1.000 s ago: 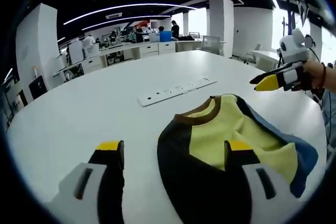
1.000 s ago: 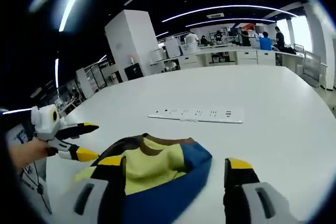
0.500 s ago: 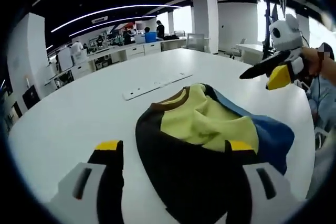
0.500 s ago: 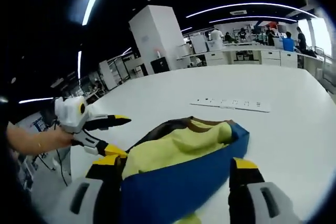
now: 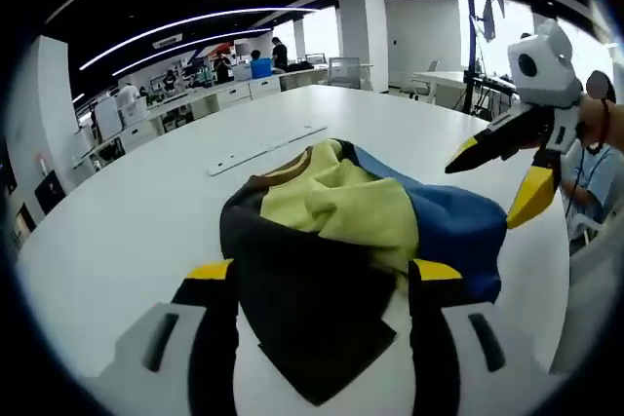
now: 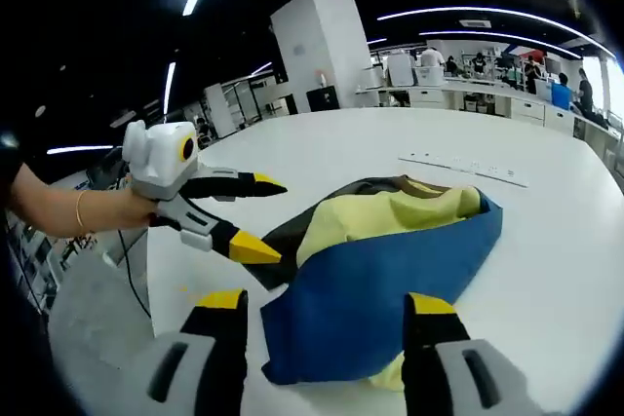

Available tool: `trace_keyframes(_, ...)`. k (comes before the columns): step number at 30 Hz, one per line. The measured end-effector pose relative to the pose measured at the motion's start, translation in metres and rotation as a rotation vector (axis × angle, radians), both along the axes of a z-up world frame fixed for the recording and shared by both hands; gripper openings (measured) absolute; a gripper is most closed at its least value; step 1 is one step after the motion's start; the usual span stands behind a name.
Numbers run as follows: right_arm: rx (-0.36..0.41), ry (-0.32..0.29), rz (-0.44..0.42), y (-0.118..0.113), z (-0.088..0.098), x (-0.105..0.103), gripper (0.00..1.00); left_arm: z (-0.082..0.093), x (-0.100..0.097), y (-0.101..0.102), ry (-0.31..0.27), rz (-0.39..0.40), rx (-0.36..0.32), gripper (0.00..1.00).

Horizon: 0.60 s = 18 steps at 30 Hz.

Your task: Fold the garment on the visible template until the final outline fits inside the template.

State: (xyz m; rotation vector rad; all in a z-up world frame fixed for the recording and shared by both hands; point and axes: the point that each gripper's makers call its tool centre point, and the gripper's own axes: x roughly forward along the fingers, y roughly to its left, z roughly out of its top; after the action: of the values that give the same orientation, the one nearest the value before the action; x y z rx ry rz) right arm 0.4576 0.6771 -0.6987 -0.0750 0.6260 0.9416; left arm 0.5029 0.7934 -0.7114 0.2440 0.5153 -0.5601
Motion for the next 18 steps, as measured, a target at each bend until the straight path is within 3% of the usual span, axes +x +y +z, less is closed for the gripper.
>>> trace_keyframes(8, -0.072, -0.058, 0.013, -0.006, -0.013, -0.016, 0.4, -0.019, -0.016, 0.001, 0.047, 0.016, -0.003, 0.56)
trace_keyframes(13, -0.066, -0.083, 0.009, -0.007, -0.012, -0.015, 0.31, -0.026, -0.018, 0.0, 0.061, 0.03, -0.014, 0.48)
trace_keyframes(16, -0.133, -0.128, 0.034, -0.009, -0.019, -0.014, 0.27, -0.035, -0.021, -0.001, 0.085, 0.033, -0.009, 0.41)
trace_keyframes(18, -0.14, -0.124, 0.035, -0.008, -0.024, -0.015, 0.25, -0.043, -0.024, -0.001, 0.099, 0.024, 0.02, 0.36)
